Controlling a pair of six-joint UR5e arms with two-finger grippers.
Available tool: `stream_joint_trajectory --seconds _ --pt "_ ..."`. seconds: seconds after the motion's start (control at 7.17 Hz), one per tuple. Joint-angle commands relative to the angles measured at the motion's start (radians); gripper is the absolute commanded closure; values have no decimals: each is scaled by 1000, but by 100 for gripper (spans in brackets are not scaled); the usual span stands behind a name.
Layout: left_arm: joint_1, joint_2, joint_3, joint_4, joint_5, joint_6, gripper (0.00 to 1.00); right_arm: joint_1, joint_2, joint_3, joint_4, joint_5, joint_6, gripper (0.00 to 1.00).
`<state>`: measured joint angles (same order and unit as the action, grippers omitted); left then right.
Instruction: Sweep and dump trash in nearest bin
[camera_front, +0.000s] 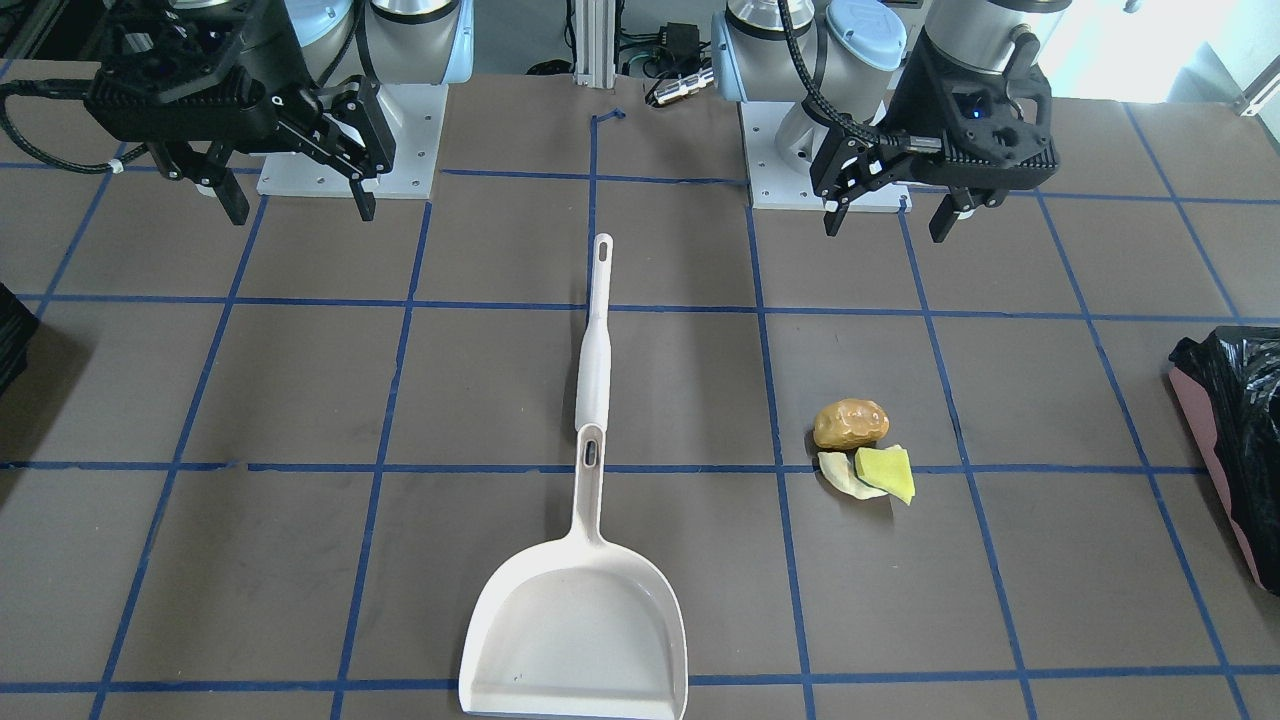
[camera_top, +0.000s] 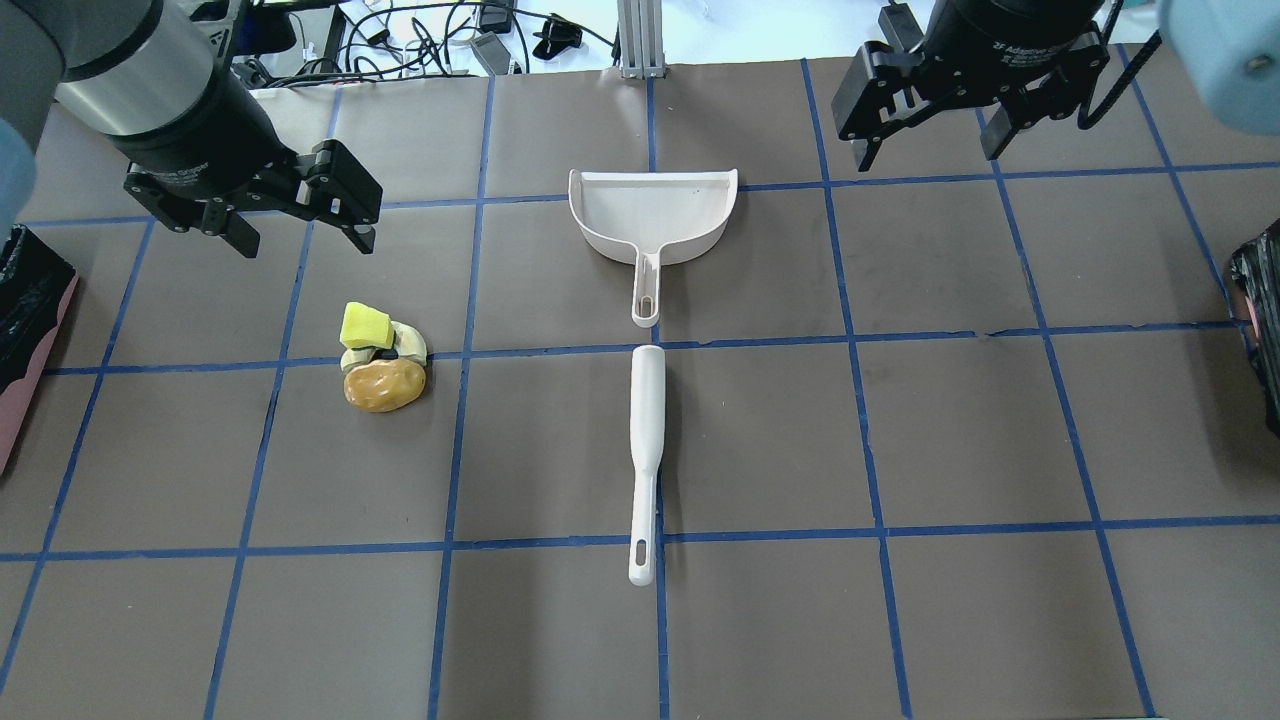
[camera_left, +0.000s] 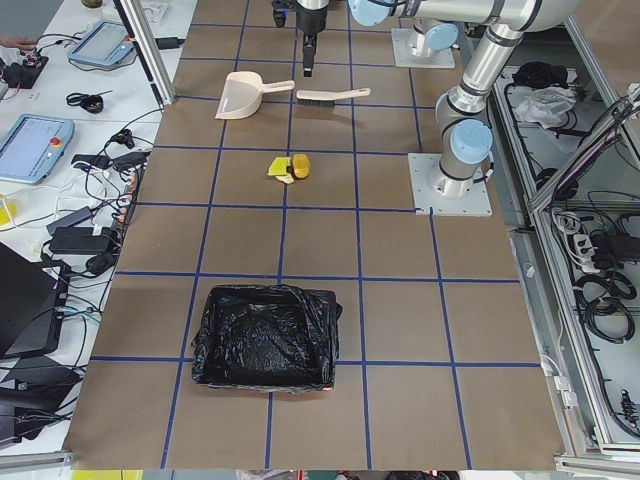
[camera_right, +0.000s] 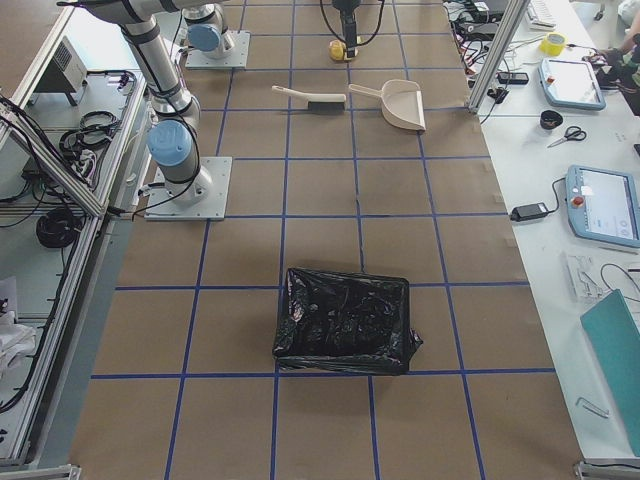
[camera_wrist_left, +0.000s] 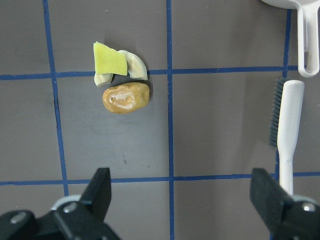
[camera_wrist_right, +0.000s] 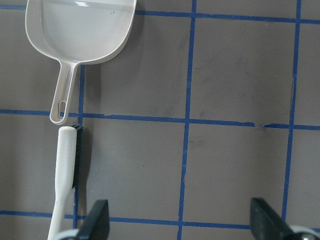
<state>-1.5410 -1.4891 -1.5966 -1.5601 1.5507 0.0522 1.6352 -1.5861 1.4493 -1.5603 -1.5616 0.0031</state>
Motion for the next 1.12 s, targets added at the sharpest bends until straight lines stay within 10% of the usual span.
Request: stream_joint_trajectory --seconds 0.0,0.98 --pt "-1 1 0 0 8 1 0 0 1 0 2 0 0 0" --pt "5 -3 -16 0 -9 0 0 -2 1 2 2 0 0 0"
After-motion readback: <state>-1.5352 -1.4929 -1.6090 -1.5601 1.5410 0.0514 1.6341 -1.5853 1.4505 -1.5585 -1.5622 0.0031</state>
